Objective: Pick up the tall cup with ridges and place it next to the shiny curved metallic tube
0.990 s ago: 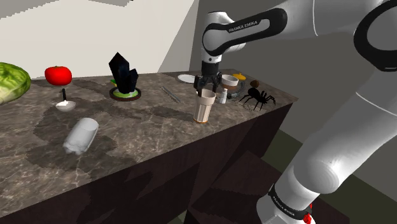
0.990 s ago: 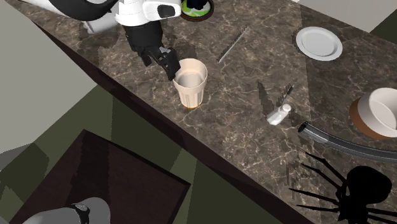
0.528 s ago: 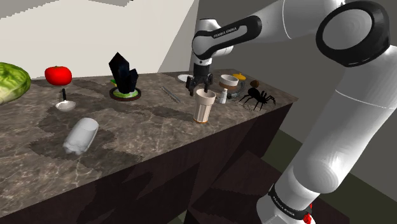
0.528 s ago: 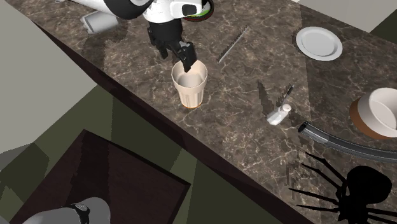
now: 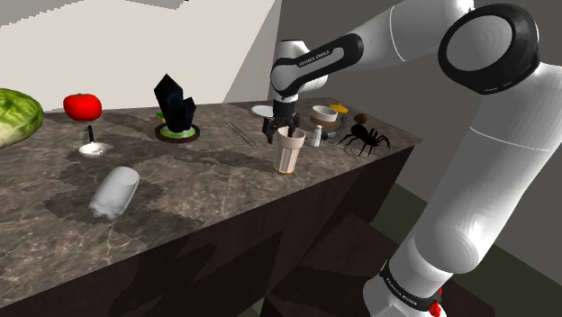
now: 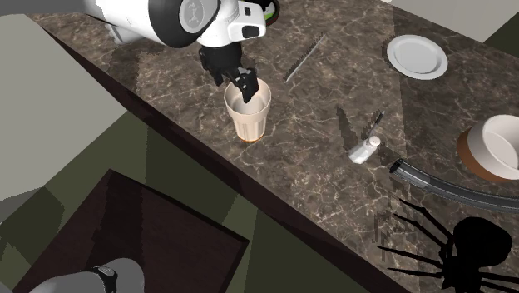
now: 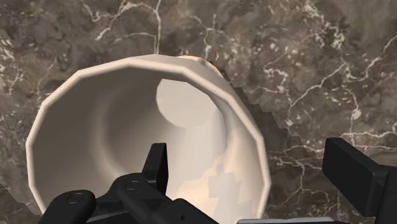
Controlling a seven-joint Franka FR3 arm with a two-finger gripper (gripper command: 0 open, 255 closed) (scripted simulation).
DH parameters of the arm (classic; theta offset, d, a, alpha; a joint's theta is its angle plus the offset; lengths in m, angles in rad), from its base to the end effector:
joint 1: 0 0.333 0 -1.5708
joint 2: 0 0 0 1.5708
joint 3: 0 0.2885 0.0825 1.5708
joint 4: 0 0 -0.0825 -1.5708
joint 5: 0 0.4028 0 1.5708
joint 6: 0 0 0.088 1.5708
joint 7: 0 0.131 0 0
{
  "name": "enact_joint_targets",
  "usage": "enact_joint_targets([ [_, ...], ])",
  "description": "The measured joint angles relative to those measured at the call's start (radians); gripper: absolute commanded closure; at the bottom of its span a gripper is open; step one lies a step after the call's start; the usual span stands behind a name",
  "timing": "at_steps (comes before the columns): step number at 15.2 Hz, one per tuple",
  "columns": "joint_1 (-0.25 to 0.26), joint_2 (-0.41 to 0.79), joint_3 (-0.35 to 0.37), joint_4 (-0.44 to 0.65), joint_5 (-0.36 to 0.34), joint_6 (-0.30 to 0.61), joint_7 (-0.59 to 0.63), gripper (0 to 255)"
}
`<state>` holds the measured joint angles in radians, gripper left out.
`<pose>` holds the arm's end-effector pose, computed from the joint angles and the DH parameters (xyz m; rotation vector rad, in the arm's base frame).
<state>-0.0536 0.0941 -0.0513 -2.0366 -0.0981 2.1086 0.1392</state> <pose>0.5757 -0.0671 0.3359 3.0384 -0.2937 -0.0314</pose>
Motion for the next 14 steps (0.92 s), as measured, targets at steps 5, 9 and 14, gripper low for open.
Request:
enact_joint_targets([
  [5, 0.000, 0.001, 0.000, -0.001, 0.000, 0.002, -0.001, 255],
  [9, 0.000, 0.000, 0.000, 0.000, 0.000, 0.002, -0.001, 255],
  [14, 0.000, 0.001, 0.000, 0.000, 0.000, 0.002, 0.000, 255],
])
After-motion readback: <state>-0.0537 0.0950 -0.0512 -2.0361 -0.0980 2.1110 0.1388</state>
